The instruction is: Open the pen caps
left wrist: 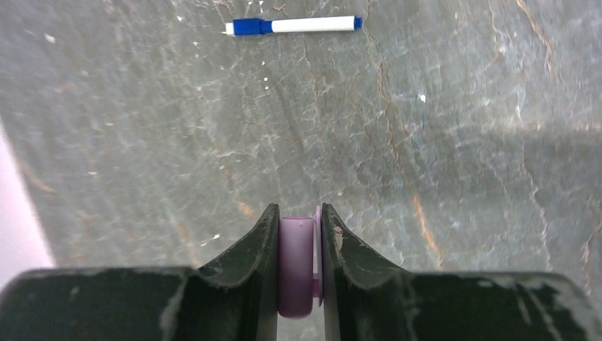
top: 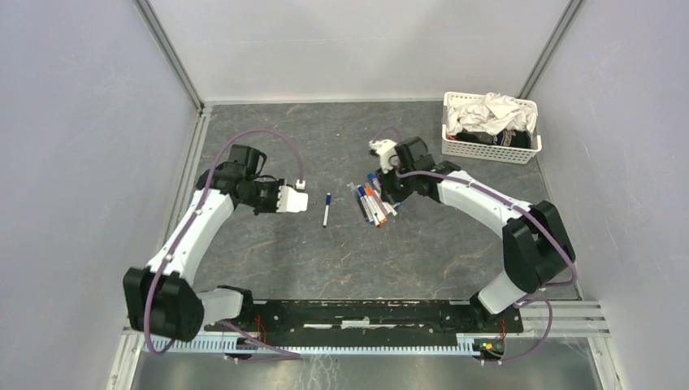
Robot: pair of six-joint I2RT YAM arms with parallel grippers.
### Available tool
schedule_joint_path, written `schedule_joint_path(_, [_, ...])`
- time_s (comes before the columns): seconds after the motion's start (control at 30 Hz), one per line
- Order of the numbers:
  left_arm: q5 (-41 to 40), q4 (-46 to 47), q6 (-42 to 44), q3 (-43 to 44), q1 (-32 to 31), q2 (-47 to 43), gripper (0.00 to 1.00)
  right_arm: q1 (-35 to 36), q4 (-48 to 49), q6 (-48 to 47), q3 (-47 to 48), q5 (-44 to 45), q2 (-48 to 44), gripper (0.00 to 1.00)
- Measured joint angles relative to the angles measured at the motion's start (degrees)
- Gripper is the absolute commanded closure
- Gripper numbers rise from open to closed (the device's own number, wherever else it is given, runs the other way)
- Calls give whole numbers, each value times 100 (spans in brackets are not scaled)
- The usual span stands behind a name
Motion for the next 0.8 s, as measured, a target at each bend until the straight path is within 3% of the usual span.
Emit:
schedule_joint_path(0.17, [-157,761,-1381,0,-142,920,97,-656,492,380,-684,2177,-260,100])
schedule_joint_path(0.3, [-352,1362,-2135,-15,-142,1576,95,-894,629,570,-1123,3058,-299,100])
schedule_joint_path(0.47, [-538,1915,-2704,-17,-142,2210,90,-1204,994,756,-1298,3364,-111,100])
schedule_joint_path(0.63, [-715,2398,-2857,-111,-151,2568,82,-1423,1320,809,-1416,3359,199,86])
schedule_joint_path(0.8, [-938,2826,-2892,-278,-240,2693,74,-1499,1563,811,-1403,3279,431,66])
